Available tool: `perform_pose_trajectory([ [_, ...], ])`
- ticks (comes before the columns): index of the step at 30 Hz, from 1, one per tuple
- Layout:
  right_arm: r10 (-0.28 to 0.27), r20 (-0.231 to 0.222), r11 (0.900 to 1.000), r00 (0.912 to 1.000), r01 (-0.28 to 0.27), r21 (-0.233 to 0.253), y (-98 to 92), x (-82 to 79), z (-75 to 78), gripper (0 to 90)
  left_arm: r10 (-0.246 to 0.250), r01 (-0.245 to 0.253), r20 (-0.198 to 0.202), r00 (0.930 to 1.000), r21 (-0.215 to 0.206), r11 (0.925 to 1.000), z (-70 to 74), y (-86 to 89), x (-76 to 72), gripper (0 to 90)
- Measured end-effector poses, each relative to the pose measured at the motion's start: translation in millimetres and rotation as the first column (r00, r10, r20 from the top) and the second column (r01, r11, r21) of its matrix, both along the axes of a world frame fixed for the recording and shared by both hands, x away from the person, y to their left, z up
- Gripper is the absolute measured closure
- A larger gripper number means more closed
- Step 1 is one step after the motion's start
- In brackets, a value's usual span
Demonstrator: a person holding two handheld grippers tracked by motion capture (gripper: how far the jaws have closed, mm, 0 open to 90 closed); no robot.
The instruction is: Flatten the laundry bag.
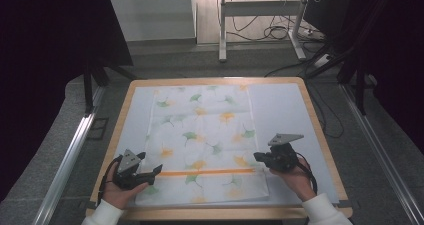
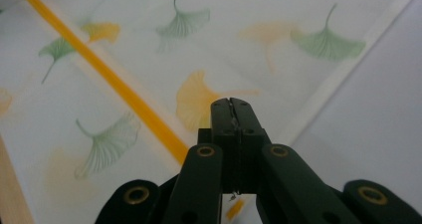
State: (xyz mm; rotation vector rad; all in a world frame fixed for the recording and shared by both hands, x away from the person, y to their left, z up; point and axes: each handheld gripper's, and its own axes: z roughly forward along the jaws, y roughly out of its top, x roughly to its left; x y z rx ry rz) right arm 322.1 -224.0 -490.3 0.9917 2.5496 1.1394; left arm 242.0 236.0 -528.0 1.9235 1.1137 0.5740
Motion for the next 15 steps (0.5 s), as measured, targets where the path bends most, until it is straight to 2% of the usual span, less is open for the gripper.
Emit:
perform_pose_trajectory([
  [5, -0.013, -0.031, 1.000, 0.9994, 0.013, -0.013, -9.2, -17.2, -10.4, 88.8, -0.009, 0.009, 0.015, 0.9998, -0.002, 1.0000, 1.7, -3.5, -0.3, 21.7],
  [9, -0.012, -0.035, 1.000, 0.9993, 0.012, -0.015, -11.7, -28.2, -11.2, 88.8, -0.028, 0.028, 0.017, 0.9995, -0.009, 0.9996, 5.2, -8.0, -0.8, 22.3],
  [12, -0.008, -0.035, 1.000, 0.9993, 0.007, -0.015, -12.2, -32.8, -11.5, 88.8, -0.047, 0.047, 0.004, 0.9989, -0.023, 0.9986, 9.1, -11.7, 0.3, 23.8],
  [15, -0.008, -0.035, 1.000, 0.9994, 0.007, -0.019, -12.0, -32.0, -12.5, 88.8, -0.066, 0.066, 0.000, 0.9978, -0.015, 0.9977, 12.2, -18.4, 3.3, 24.7],
])
